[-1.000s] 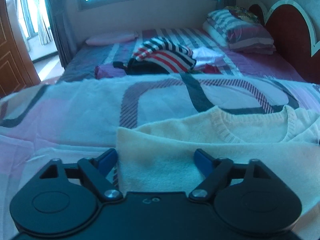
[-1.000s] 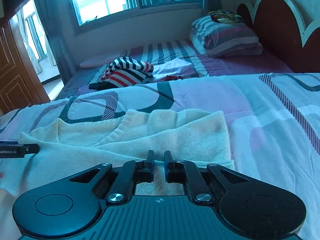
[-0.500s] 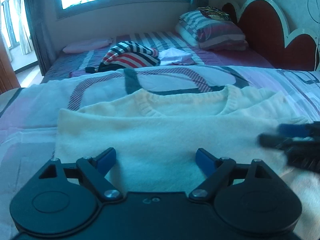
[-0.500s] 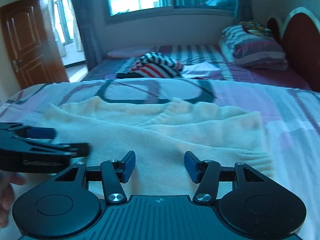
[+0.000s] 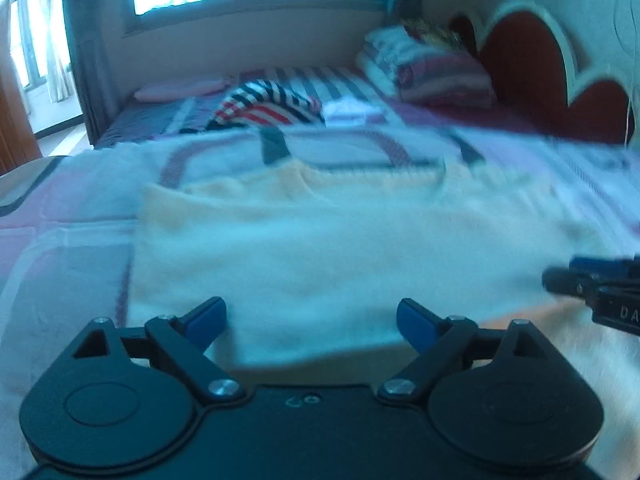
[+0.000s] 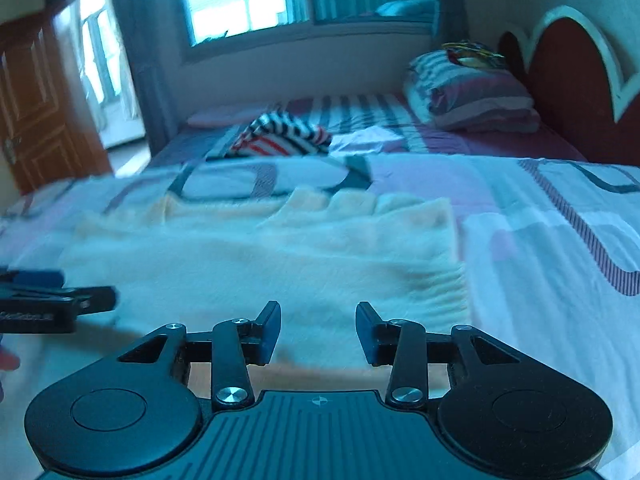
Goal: Fold small clothes
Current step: 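Release the folded side and smooth the sweater with both grippers, then grasp the sweater hem with the left gripper while the right gripper grasps beside it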
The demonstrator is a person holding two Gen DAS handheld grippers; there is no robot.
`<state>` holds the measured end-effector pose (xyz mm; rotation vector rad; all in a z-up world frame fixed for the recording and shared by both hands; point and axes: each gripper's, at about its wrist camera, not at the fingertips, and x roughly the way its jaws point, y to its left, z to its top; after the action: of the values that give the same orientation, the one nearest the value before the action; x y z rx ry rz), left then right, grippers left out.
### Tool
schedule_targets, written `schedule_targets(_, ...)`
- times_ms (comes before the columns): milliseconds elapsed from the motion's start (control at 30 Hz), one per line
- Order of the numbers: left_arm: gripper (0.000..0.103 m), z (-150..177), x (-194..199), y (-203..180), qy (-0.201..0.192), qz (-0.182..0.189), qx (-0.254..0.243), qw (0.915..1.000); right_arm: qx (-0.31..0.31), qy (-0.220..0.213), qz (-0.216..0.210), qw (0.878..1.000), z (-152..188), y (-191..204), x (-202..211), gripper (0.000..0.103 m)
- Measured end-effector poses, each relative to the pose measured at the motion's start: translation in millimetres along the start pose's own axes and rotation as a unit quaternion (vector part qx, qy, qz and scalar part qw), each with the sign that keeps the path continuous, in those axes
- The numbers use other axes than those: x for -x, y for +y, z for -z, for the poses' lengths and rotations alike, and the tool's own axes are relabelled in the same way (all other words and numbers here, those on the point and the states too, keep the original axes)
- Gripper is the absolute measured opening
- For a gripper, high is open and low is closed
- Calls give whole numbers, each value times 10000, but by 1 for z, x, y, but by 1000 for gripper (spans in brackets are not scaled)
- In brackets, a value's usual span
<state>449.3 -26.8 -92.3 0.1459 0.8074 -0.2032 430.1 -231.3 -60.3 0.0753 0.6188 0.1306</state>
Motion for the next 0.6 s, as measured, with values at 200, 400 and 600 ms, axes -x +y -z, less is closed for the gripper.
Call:
schedule_targets(200,96,9,1,10,-59,-19,69,10000,45,6,209,9998,12,-15,1,40)
schedule_targets(400,96,10,2,10,0,-97,101,9999,61,68,309,9995,12,-17,3,40)
schedule_targets(600,99,7,-1,10,87,-136,135,9998,142,69,256,9995,11,-19,-2,40)
